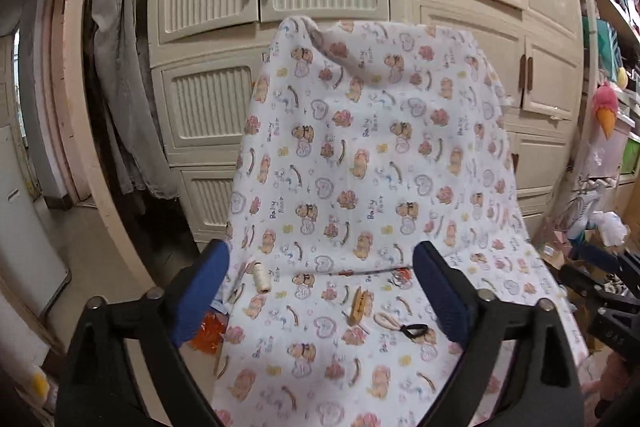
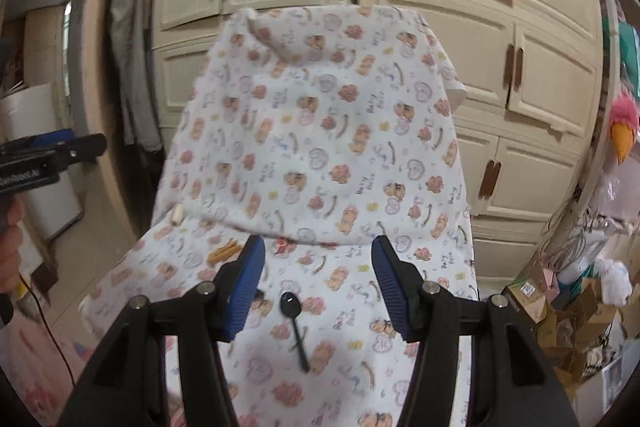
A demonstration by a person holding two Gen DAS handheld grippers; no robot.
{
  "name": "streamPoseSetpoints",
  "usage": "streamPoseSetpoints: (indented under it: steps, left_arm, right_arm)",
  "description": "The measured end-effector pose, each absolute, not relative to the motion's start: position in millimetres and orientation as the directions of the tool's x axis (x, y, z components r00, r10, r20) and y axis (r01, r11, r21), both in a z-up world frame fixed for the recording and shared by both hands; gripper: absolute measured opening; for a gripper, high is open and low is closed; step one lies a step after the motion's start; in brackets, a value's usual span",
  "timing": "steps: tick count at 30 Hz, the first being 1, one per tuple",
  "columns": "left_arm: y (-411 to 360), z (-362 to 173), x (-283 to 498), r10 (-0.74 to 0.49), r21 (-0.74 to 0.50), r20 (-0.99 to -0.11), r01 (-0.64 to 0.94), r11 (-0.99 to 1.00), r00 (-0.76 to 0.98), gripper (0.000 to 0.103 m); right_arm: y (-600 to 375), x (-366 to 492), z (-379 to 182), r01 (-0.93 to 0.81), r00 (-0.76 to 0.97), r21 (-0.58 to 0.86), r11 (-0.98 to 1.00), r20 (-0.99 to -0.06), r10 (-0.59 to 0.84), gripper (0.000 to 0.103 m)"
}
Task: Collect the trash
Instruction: 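Move both tools back up over the chair seat, then grasp the black plastic spoon with the right tool while the left tool reaches the wooden clothespin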
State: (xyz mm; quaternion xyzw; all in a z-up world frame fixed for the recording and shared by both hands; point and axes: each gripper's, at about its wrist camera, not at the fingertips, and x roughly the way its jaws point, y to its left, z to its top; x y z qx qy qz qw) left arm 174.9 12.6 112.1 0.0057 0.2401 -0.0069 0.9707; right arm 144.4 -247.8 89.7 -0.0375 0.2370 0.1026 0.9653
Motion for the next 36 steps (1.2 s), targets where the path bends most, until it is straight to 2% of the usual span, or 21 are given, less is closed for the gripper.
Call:
streamPoseSetpoints:
  steps: [2,6,12,16,21,25,29,33,35,36]
  left_arm:
    - [12,89,186,0.004,0.011,-0.491,0.002,1.0,0.871,0.094]
    - [8,47,209,0.009,0.027,-0.62,0.009,1.0,0.785,0.094]
    - [1,49,223,-0.007,0.02,-0.649,0.026,0.999,0.761,0.094]
    - [13,43,233,-0.056,-0.072,-0.681,0.009,0.997,0.73,0.093]
    - [22,28,261,-0.12,-0.162,-0.726,0.002,0.987,0.678,0.082]
    - [20,20,275,-0.098,-0.131,-0.737,0.001,0.991,0.669,0.08]
    - [30,10,286,-0.137,-0.208,-0.755,-0.036,0.977,0.641,0.075]
    - [37,3,292,-0.207,-0.304,-0.759,-0.055,0.951,0.618,0.064]
    - [37,1,293,-0.226,-0.325,-0.758,-0.055,0.944,0.612,0.057]
    - [36,0,294,-0.228,-0.326,-0.76,-0.053,0.944,0.609,0.05]
  right_arm:
    - [-259,154,74,-0.184,0.858,0.031,0.983,-0.482,0.175,0.047]
    - [-265,181,36,-0.201,0.769,0.088,0.976,-0.603,0.213,0.039]
    - [-265,209,5,-0.204,0.682,0.179,0.962,-0.679,0.271,0.036]
    - [-249,220,-18,-0.226,0.625,0.162,0.961,-0.732,0.27,0.03]
    - [-233,236,-42,-0.257,0.557,0.159,0.953,-0.782,0.281,0.022]
    - [-227,240,-54,-0.266,0.534,0.144,0.953,-0.801,0.271,0.019]
    - [-221,244,-65,-0.277,0.526,0.109,0.955,-0.814,0.246,0.016]
    - [-222,246,-68,-0.282,0.532,0.09,0.955,-0.814,0.234,0.009]
    - [-223,246,-68,-0.286,0.527,0.102,0.953,-0.814,0.245,0.006]
    - [-224,245,-68,-0.287,0.532,0.098,0.953,-0.811,0.244,0.006]
